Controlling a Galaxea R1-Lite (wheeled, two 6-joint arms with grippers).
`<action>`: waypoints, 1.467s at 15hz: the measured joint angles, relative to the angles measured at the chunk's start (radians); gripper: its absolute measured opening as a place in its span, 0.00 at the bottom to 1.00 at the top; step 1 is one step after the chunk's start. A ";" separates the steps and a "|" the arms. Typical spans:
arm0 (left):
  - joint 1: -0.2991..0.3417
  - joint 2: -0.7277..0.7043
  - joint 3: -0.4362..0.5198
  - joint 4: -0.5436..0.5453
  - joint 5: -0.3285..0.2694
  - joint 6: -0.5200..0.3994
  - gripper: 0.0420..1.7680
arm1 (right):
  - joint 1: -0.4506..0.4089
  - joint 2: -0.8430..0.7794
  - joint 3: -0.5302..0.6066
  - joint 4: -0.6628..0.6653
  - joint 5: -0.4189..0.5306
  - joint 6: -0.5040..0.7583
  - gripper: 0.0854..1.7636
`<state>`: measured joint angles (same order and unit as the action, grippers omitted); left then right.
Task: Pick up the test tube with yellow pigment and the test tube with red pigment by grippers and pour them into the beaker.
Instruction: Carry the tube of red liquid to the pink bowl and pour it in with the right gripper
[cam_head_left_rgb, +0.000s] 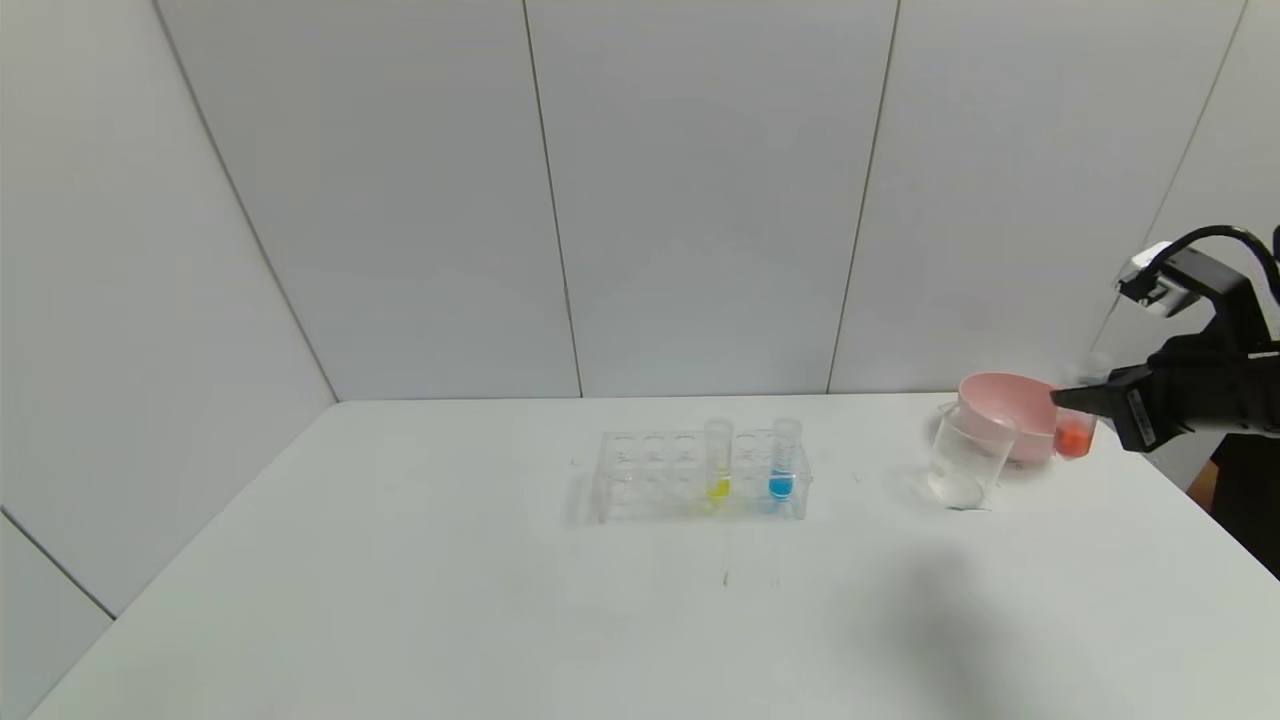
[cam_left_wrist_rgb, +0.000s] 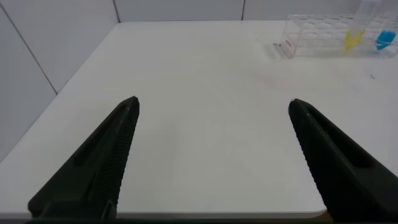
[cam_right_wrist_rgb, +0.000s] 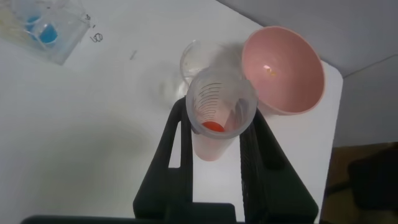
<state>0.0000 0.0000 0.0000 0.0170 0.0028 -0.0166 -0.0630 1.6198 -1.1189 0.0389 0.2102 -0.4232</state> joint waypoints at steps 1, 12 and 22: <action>0.000 0.000 0.000 0.000 0.000 0.000 0.97 | -0.017 0.032 -0.032 0.000 0.011 -0.032 0.25; 0.000 0.000 0.000 0.000 0.000 0.000 0.97 | -0.048 0.373 -0.493 0.231 -0.053 -0.217 0.25; 0.000 0.000 0.000 0.000 0.000 0.000 0.97 | -0.060 0.401 -0.626 0.497 -0.080 -0.480 0.25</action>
<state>0.0000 0.0000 0.0000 0.0170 0.0023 -0.0166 -0.1230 2.0204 -1.7449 0.5355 0.1304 -0.9028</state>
